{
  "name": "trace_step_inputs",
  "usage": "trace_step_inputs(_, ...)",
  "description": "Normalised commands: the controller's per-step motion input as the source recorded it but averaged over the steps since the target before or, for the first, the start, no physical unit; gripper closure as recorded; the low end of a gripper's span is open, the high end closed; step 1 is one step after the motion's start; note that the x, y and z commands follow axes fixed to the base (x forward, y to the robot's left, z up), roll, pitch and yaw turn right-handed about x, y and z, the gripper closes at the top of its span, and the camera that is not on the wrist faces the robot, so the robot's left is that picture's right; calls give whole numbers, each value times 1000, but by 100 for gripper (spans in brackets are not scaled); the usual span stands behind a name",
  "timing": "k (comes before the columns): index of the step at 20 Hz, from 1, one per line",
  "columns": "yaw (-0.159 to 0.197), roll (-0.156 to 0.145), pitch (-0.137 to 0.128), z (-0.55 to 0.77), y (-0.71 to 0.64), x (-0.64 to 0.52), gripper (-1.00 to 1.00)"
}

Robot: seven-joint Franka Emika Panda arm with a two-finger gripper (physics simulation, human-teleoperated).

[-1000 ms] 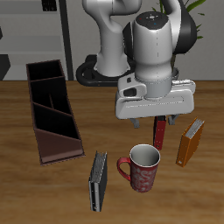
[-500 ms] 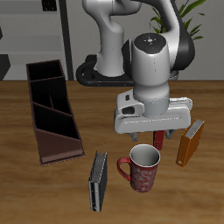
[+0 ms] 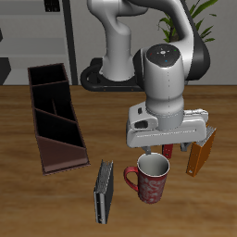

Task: Place the red mug into the right desk caddy's left compartment

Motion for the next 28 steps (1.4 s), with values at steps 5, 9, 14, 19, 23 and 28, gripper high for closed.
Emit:
trace_step_inputs(5, 6, 8, 22, -181, 67, 59, -100)
trace_step_inputs(9, 16, 34, 35, -271, 186, 19, -100)
trace_step_inputs(14, 4, 19, 28, -242, 97, 21, -100)
trace_step_inputs(19, 22, -1, 21, -199, -3, 31, -100)
trace_step_inputs(23, 8, -5, 17, -123, -61, 42, 100)
trace_step_inputs(28, 4, -15, 16, -142, -130, 37, 100)
